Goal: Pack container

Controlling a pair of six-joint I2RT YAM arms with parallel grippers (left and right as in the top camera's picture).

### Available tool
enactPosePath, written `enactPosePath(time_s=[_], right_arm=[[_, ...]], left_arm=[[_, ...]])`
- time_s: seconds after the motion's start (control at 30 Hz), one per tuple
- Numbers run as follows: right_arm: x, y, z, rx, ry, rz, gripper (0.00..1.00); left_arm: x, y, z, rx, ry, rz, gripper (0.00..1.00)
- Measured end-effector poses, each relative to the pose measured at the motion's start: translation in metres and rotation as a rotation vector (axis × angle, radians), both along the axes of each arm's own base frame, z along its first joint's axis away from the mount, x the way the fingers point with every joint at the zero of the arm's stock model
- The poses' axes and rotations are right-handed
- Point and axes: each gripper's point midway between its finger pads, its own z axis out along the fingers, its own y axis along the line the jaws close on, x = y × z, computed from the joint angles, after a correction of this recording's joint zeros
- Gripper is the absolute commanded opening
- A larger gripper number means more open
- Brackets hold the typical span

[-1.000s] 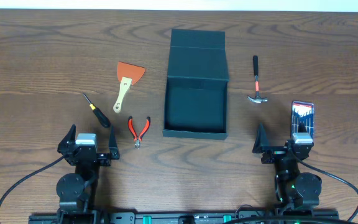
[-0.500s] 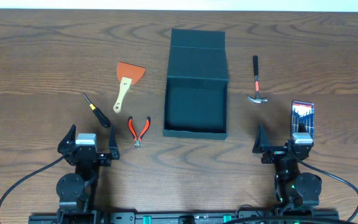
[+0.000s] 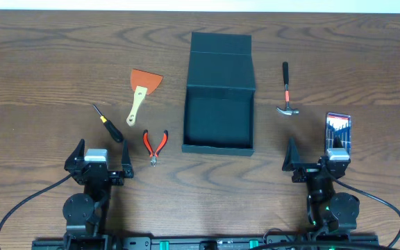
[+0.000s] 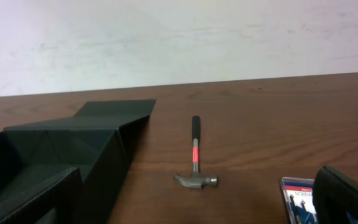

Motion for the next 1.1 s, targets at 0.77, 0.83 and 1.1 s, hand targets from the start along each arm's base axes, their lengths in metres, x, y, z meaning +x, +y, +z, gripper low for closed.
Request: enactPosePath(time_s=[0.77, 0.83, 1.1], right_arm=[[0.0001, -0.0012, 0.0, -0.001, 0.0, -0.007, 0.99], [0.0001, -0.0012, 0.0001, 0.0, 0.0, -0.007, 0.99], [-0.0015, 0.0043, -0.0018, 0.04, 0.026, 0.022, 0.99]], left_arm=[[0.0, 0.0, 0.0, 0.0, 0.0, 0.0, 0.99], [0.0, 0.0, 0.0, 0.0, 0.0, 0.0, 0.99], [0.0, 0.0, 0.0, 0.0, 0.0, 0.0, 0.99]])
